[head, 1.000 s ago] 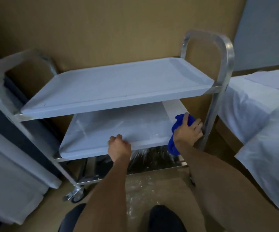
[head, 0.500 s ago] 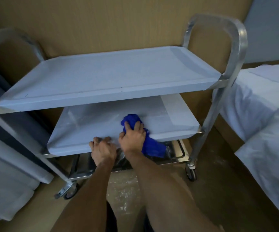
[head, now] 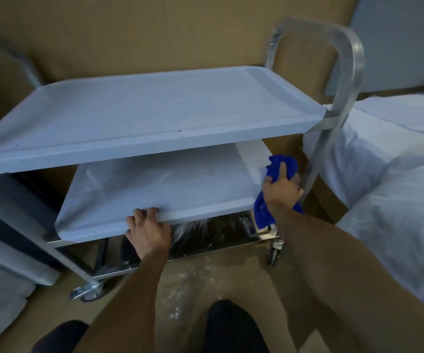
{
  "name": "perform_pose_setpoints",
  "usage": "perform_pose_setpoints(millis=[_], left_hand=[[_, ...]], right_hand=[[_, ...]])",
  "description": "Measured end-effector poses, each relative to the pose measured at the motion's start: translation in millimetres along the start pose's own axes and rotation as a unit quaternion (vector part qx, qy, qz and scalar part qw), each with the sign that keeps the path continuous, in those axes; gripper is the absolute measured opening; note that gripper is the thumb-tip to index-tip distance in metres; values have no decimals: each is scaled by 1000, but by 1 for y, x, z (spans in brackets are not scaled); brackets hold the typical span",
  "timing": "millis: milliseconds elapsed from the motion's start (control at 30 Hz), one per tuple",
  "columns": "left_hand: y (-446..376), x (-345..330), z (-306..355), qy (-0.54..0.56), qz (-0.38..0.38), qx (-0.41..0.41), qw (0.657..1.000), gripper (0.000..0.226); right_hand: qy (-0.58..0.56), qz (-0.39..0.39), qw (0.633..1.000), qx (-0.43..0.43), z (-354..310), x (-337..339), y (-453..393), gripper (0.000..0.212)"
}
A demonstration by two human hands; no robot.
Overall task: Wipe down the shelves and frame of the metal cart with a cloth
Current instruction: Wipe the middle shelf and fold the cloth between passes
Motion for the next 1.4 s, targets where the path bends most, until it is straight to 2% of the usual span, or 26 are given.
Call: perform_pose_setpoints(millis=[133, 233, 300, 367, 433, 500, 567, 600, 667, 800, 1000, 1133, 1267, 1400], left_hand=[[-1, -2, -12, 22, 9, -63, 998, 54], [-5, -1, -18, 31, -1, -69, 997, 51], [-8, 1, -16, 27, -21, -57, 998, 41], [-14, 8, -15, -3, -30, -73, 997, 29], [-19, 27, -36, -43, -14, -81, 996, 28], [-21, 48, -77, -72, 20, -35, 997, 36], [-15, 67, -126, -63, 57, 98, 992, 46], [-12, 68, -139, -54, 59, 153, 985, 47], [-12, 56, -137, -48, 32, 176, 983, 40], [-4, 23, -105, -10, 31, 144, 989, 26], [-3, 15, -99, -32, 45, 141, 989, 26], [0, 13, -88, -26, 55, 115, 991, 28], [-1, 7, -78, -6, 33, 109, 993, 25], [1, 19, -85, 9, 31, 115, 993, 30]], right_hand=[[-39, 35, 999, 3, -11, -7, 32, 62], [-12, 13, 995, 95, -78, -38, 107, 60], [-12, -30, 986, 163, -141, -69, 171, 57], [-1, -53, 972, 230, -198, -91, 225, 54], [8, -82, 962, 259, -223, -105, 243, 53], [23, -74, 957, 279, -218, -106, 242, 56], [20, -64, 952, 297, -211, -103, 236, 53], [11, -60, 955, 290, -208, -99, 230, 52], [-1, -55, 964, 261, -199, -92, 213, 50], [-4, -52, 974, 218, -161, -72, 167, 49], [47, 13, 995, 86, -48, -25, 55, 53], [27, 29, 999, -6, 24, 14, -8, 58], [-27, 67, 996, -54, 10, 7, 15, 57], [28, 22, 998, 57, -61, -32, 89, 57]])
Point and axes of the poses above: each hand's wrist, its own y-axis away from the middle knuckle, its own x-axis out of the back of the hand, z = x × y, the point moved 10 cm from there along -y, towards the middle knuckle, and after that the axes turned 4 degrees about -x, right-handed, at the moved point
